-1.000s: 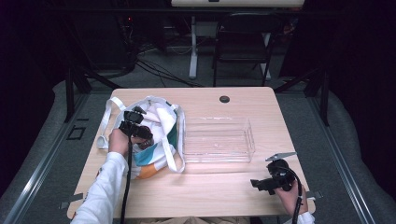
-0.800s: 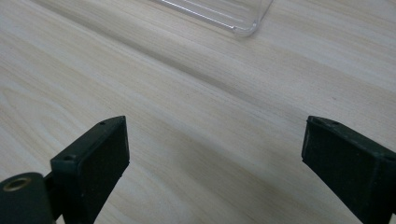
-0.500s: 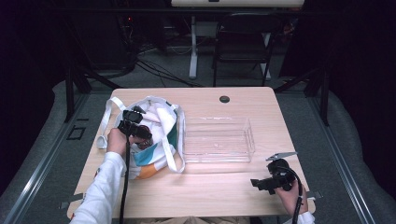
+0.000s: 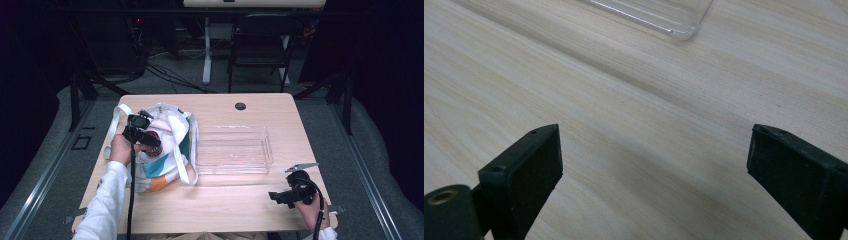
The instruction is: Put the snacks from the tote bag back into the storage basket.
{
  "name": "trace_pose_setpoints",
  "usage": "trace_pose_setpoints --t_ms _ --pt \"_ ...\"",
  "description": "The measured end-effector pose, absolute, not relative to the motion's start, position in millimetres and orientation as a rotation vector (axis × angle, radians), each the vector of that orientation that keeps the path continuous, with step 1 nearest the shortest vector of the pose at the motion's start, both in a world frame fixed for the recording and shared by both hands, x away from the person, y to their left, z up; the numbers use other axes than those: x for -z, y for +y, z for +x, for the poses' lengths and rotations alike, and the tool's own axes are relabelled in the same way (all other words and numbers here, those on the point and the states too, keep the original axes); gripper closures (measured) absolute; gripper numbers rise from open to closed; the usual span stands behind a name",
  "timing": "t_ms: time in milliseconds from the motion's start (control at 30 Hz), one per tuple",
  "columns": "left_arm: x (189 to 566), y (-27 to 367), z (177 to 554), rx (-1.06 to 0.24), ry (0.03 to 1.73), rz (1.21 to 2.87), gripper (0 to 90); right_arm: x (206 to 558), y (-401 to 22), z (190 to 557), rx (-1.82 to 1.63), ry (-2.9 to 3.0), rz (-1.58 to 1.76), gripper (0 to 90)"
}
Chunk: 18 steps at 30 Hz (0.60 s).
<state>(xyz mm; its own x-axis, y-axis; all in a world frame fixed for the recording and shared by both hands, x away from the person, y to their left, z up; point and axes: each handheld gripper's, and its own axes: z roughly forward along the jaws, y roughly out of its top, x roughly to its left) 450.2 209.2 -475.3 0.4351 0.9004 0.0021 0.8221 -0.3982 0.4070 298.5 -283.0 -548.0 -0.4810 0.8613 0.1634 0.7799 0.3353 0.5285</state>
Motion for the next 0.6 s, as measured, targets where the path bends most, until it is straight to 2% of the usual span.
trace_pose_setpoints --t_ms 167,600 --pt "472.3 212.9 449.8 -0.305 1.484 2.338 25.8 548.0 -283.6 298.7 -0.846 2.442 1.51 7.3" --pt "433.4 207.4 442.3 -0.35 1.468 2.345 25.8 547.1 -283.3 298.6 -0.863 2.45 1.498 7.4"
